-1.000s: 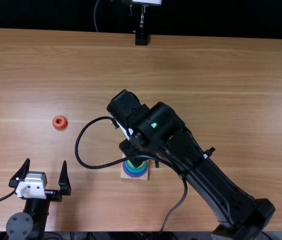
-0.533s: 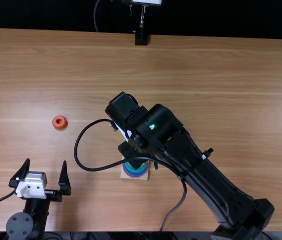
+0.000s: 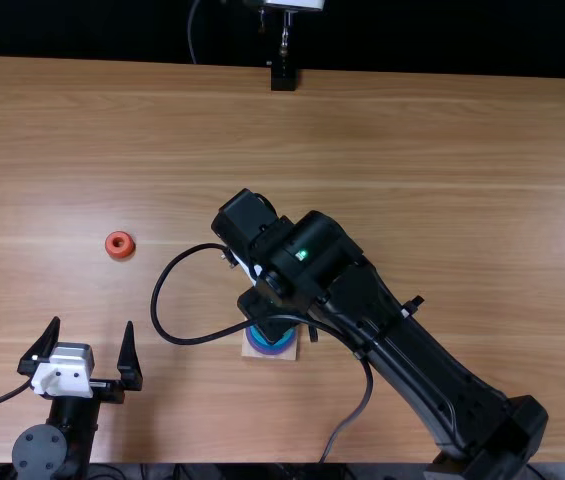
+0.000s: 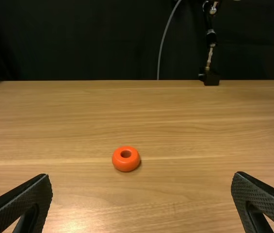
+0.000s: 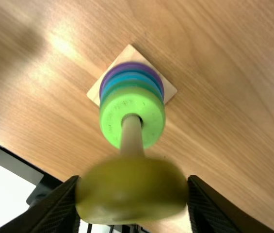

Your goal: Build the Hanoi tower: stack the rings onto the peg from bottom to top in this color order: purple, dark blue, light blue, dark green, light green, yellow, orange.

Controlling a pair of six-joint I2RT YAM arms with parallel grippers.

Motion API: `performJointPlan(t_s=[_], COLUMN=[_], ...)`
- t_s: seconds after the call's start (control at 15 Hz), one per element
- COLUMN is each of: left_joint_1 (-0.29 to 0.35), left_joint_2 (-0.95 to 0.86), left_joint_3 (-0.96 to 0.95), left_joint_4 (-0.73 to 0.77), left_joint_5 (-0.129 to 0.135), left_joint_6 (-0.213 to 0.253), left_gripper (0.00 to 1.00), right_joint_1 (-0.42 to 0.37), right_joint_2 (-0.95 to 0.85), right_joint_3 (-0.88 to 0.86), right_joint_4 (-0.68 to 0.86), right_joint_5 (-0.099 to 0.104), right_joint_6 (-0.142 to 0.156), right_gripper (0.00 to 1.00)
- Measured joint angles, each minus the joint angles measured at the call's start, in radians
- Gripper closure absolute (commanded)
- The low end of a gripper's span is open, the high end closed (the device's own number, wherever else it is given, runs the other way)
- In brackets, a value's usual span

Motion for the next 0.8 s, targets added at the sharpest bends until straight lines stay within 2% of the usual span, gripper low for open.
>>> performJointPlan(t_s=[0.47, 0.8], left_joint_1=[0.0, 0.0], left_joint_2=[0.0, 0.0], left_joint_3=[0.0, 0.0], left_joint_4=[0.0, 0.0], left_joint_5=[0.0, -0.001], left_joint_6=[0.0, 0.0], left_gripper=[0.0, 0.0], right_joint_1=[0.0, -0.008], right_joint_2=[0.0, -0.002], right_joint_3=[-0.001, -0.001], right_joint_4=[0.006, 0.23], right_joint_5=[0.004, 0.008], right_joint_6=[0.0, 0.0], right_gripper=[0.0, 0.0])
